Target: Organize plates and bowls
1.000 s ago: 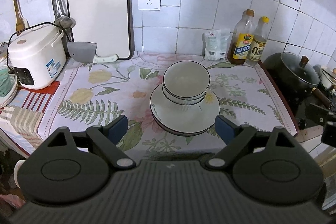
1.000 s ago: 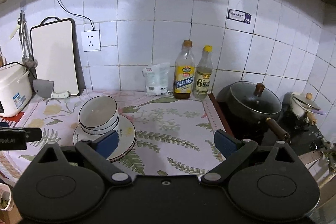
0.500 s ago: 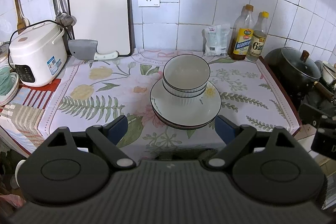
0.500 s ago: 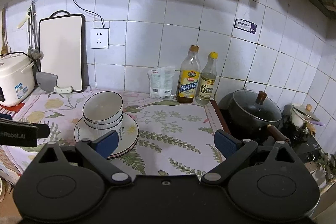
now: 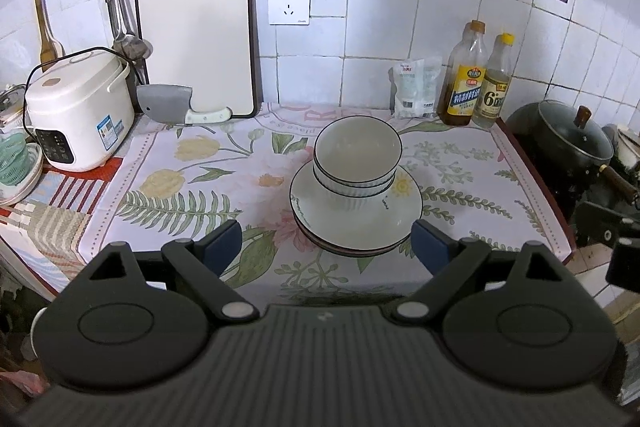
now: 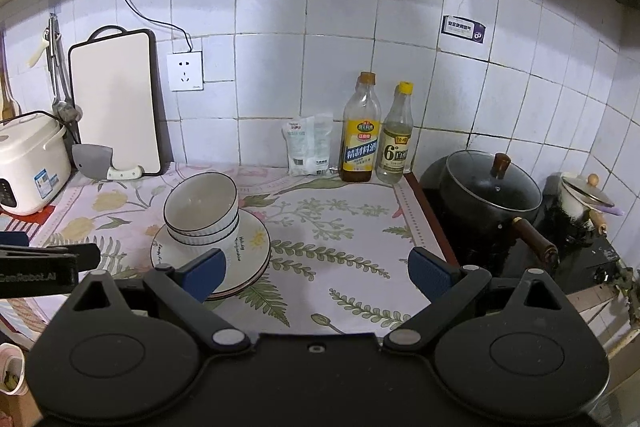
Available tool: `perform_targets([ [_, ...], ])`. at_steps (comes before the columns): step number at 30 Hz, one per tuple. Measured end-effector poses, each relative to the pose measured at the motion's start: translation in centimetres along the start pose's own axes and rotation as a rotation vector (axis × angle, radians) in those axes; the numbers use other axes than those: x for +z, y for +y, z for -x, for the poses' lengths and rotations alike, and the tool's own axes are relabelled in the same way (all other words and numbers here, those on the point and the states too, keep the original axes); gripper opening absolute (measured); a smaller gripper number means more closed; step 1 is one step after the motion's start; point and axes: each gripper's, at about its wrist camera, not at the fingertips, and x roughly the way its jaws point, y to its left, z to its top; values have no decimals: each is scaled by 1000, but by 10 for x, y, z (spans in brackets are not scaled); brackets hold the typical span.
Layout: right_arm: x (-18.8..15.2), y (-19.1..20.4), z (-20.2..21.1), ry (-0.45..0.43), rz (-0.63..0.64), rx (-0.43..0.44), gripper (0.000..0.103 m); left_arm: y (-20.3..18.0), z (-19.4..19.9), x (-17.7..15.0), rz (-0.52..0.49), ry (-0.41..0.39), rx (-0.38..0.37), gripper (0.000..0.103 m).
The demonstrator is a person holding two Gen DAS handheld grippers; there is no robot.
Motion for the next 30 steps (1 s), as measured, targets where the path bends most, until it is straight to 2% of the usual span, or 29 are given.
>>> perform_targets([
  [4,1,0,2,-7,-1,9,99,3,0,0,40,-4,-11,94],
  [16,-4,4,6,-36,-7,22,99,-2,2,-3,-36,1,24,94],
  [30,-6,5,4,-30,-11,20,99,2,4,-4,-38,9,43,94],
])
